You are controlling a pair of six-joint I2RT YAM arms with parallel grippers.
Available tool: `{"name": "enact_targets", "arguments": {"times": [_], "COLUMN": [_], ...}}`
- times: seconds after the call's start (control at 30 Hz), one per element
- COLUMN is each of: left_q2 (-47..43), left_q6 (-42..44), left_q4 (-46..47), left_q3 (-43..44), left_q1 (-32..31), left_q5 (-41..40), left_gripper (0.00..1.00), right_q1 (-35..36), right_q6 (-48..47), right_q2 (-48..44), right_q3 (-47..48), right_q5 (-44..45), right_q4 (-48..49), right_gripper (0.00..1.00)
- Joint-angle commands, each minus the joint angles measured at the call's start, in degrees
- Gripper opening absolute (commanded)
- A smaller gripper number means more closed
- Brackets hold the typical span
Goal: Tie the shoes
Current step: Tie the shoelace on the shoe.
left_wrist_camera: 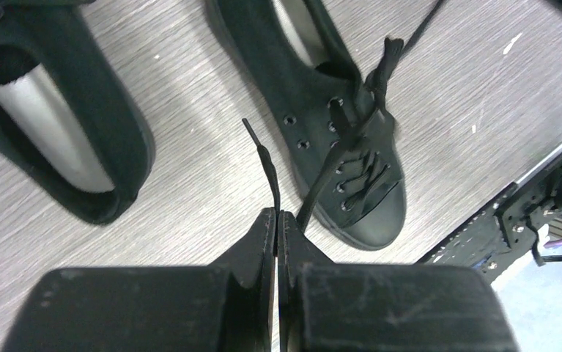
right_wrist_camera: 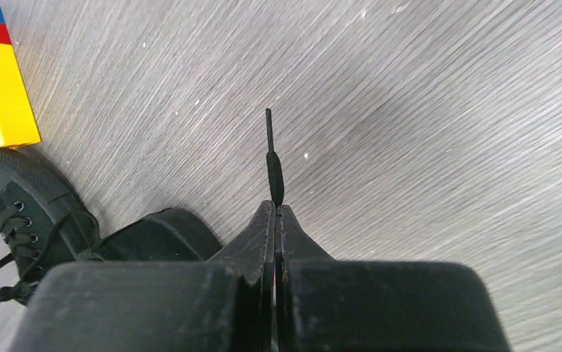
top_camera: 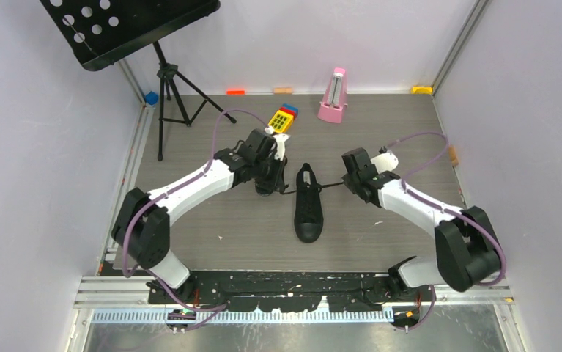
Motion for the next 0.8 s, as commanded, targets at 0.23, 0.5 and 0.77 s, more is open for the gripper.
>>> {"name": "enact_targets", "arguments": {"times": [0.23, 0.5, 0.77], "left_q2": [-7.7, -11.2, -9.6], "left_q6": [2.3, 7.9, 8.8], "left_q4": [6.9, 25.5, 30.1], "left_q3": [-12.5, -25.7, -28.2], "left_q1": [0.1, 0.2, 0.6], "left_q5": [-22.0, -30.5, -34.5], "left_gripper": [0.00, 0.00, 0.00], "right_q1": [-0.1, -0.1, -0.2], "right_q6": [-18.1, -14.8, -10.0], "right_q2": [-7.0, -12.6, -15.7], "right_q3": [-8.3, -12.2, -14.4], "right_q5": [16.9, 28.5, 37.8], "right_q4": [9.1, 8.3, 4.7], "right_gripper": [0.00, 0.00, 0.00]}}
